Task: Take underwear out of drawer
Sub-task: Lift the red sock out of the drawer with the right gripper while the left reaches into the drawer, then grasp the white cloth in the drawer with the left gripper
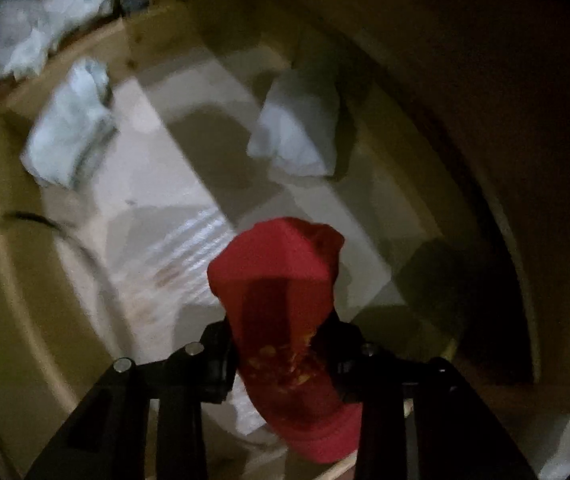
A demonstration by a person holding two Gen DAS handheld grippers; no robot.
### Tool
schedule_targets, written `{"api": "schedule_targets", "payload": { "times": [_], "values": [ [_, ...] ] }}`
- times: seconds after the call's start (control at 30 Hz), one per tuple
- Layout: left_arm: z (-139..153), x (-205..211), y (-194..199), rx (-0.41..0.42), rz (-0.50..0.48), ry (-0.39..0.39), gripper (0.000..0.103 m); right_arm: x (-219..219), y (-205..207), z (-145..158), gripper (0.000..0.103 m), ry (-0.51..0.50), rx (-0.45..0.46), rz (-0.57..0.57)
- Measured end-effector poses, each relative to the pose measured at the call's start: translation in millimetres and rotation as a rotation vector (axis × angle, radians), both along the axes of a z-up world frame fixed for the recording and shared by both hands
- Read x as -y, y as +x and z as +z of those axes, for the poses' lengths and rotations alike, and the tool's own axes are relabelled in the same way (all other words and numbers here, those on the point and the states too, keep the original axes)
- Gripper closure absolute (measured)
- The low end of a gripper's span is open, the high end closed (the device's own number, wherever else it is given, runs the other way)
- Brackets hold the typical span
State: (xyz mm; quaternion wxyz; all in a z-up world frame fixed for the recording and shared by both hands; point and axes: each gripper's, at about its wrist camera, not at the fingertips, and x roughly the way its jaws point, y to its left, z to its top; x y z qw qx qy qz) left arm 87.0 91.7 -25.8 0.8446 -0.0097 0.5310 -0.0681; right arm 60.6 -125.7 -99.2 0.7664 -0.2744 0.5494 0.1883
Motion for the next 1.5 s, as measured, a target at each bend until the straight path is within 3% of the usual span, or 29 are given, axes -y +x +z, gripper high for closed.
{"api": "schedule_targets", "payload": {
  "times": [0.1,0.17,0.23,0.37,0.5,0.63,0.87,1.03,1.5],
  "values": [
    [-8.4,8.8,0.2,-0.028,-0.027,0.007,0.015,0.4,-15.2,25.5,0.067,0.053,0.031,-0.021],
    [-13.4,15.0,-0.3,-0.043,-0.047,0.002,0.015,14.3,-27.3,52.2,0.067,0.14,0.057,-0.07],
    [-18.9,20.0,-0.6,-0.061,-0.054,0.009,0.015,15.4,-18.2,44.2,0.067,0.197,0.084,-0.105],
    [-28.7,22.6,1.7,-0.124,-0.06,-0.056,0.015,31.2,-41.8,54.8,0.067,0.346,0.168,-0.22],
    [-40.6,25.0,3.7,-0.187,-0.038,-0.072,0.015,47.2,-44.1,56.6,0.067,0.459,0.229,-0.323],
    [-52.2,25.2,6.3,-0.243,-0.018,-0.087,0.015,73.0,-55.8,75.0,0.067,0.555,0.309,-0.414],
    [-77.6,30.3,11.2,-0.392,0.042,-0.109,0.015,98.2,-57.5,90.2,0.067,0.638,0.376,-0.483],
    [-94.4,27.6,17.3,-0.47,0.1,-0.061,0.015,104.6,-54.7,91.1,0.067,0.67,0.385,-0.502],
    [-123.7,37.1,38.8,-0.565,0.161,-0.013,0.014,127.5,-54.5,100.3,0.067,0.709,0.454,-0.573]
  ]
}}
